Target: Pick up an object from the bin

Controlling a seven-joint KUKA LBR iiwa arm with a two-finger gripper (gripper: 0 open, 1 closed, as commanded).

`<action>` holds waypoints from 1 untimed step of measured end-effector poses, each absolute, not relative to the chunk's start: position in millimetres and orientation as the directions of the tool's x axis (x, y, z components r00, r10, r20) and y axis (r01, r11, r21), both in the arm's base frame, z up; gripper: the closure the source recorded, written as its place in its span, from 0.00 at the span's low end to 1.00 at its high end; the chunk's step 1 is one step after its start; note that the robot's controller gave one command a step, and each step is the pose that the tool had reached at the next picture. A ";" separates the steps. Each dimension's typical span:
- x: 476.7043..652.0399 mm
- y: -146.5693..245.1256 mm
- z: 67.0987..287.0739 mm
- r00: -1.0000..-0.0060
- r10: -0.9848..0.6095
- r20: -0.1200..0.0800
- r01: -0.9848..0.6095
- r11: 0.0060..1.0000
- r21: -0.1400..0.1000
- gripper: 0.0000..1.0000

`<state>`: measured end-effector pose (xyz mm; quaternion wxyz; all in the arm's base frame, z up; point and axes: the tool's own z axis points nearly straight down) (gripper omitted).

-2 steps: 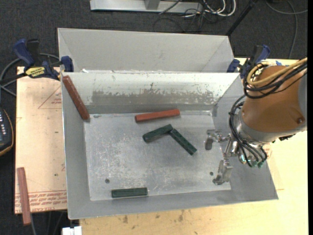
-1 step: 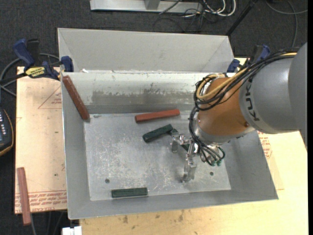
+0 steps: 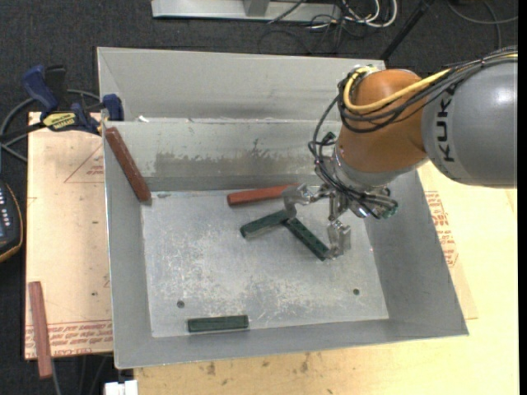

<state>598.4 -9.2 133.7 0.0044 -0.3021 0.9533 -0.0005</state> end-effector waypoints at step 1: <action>653.5 -29.8 81.9 -0.960 -0.279 -0.003 -0.279 0.960 0.001 0.00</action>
Offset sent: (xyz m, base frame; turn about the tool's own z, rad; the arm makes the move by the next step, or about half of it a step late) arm 0.0545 -0.0207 -0.0514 0.3308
